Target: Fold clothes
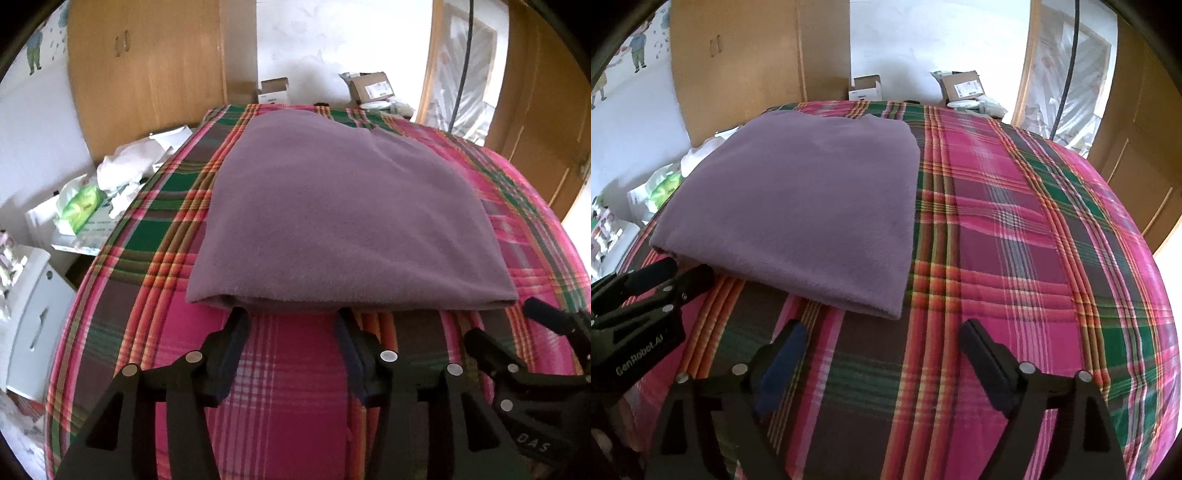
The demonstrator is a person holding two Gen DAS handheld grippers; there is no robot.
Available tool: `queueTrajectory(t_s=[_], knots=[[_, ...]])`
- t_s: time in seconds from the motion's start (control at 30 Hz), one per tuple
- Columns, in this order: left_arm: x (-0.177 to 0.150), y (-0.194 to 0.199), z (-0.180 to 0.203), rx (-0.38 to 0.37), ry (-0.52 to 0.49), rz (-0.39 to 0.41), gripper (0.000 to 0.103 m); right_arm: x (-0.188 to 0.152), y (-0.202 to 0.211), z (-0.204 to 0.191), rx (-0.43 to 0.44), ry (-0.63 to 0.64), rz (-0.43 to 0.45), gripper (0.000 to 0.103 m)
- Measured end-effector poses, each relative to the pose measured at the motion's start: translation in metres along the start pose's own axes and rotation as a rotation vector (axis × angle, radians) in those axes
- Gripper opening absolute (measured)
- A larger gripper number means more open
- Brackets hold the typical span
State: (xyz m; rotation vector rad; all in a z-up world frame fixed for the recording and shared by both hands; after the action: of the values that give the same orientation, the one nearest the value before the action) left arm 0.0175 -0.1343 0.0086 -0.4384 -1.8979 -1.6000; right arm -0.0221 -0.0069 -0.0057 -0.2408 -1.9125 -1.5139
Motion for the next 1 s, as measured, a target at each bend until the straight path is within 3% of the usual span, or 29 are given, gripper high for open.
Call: queueTrajectory(t_s=[0.57,1.0], knots=[[0.0011,-0.0004,0.0076,0.025,0.011,-0.010,0.065,0.0036,-0.0024,0.0037,0.012,0.009,-0.003,0.090],[0.0015,-0.0014,0.0069,0.026,0.013,-0.012,0.065,0.0035,-0.0025,0.0048,0.013,0.013,-0.005,0.090]])
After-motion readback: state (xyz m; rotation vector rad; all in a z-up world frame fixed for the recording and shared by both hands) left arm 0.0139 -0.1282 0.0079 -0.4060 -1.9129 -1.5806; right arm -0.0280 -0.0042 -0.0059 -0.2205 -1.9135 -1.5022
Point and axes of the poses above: each gripper's, at about its wrist camera, not at the fingertips, and y roughly against the way its jaws point, z to its right, x to its top, the point moved 1 cm from there along -y, roughly the way its jaws point, and after that the axes turned 8 degrees about x, right-handed, at the moved point
